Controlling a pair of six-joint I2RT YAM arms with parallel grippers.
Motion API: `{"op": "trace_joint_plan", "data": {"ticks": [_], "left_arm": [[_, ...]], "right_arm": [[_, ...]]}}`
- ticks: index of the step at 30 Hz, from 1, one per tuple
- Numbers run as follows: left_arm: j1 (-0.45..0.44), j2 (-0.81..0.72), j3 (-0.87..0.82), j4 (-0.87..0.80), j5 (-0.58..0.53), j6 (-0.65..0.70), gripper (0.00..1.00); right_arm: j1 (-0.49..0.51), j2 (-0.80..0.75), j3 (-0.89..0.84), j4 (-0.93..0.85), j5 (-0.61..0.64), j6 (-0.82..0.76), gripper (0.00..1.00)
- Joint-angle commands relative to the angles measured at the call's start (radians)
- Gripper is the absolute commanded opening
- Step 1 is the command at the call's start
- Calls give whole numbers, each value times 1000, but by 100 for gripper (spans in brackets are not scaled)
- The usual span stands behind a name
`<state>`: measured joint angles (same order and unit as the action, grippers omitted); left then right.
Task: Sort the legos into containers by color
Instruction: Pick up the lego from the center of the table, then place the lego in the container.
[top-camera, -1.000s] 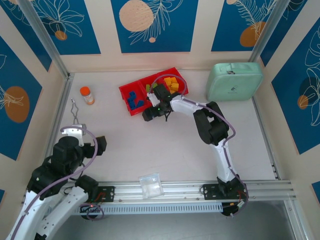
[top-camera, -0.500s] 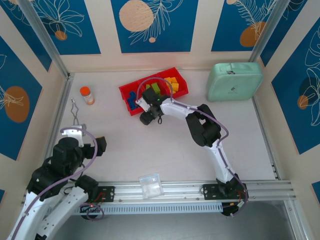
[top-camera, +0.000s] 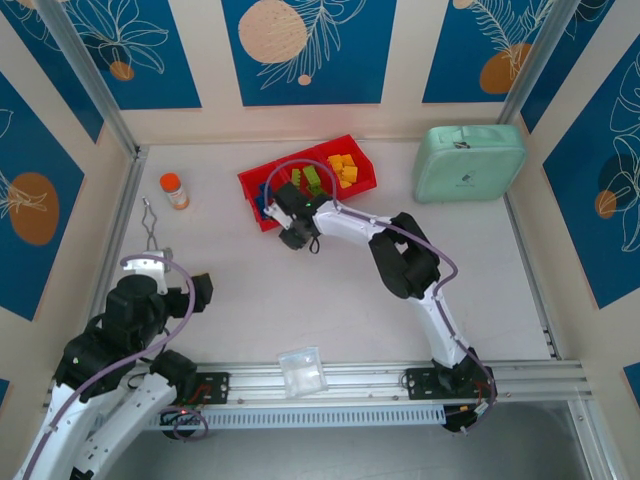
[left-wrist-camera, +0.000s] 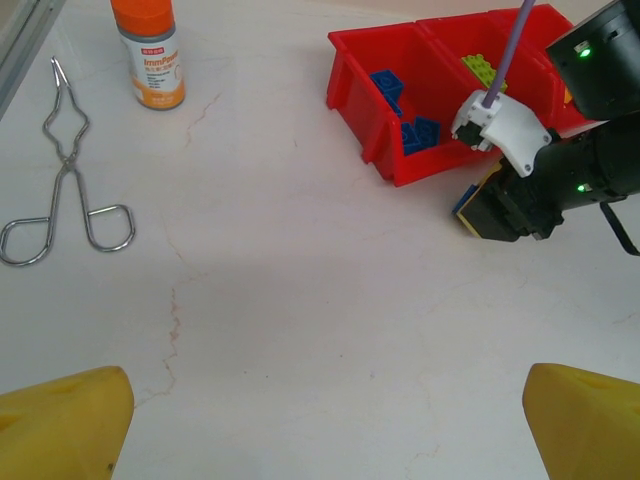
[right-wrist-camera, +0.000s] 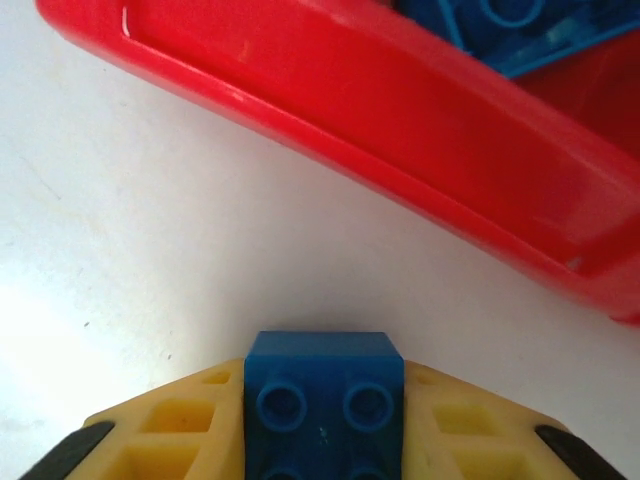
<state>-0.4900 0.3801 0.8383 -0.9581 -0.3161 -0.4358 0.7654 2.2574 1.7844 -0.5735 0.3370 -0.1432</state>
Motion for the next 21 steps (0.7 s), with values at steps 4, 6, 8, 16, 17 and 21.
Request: {"op": "trace_joint_plan", "data": {"ticks": [4,6,8,16,17,21], "left_arm": [[2,-8,-11,25,-11,19,99],[2,-7,-12,23,-6,20,99],[3,-7,-13,25,-5,21,99],[2,-8,-16,24,3,23,99],[2,-7,-18,25,2,24,99],[2,-4,-22,31,4,26,99]], "right_arm": [[-20,-76,151,1,-32,88,26],[-36,-36,219,7,-54,118,25],[-52,24,311,-7,-78,143,25],[-86,332,817,-198,-85,153,48],[-84,353,856,-218,-84,150,56],[-80,338,860,-242,-51,158,80]]}}
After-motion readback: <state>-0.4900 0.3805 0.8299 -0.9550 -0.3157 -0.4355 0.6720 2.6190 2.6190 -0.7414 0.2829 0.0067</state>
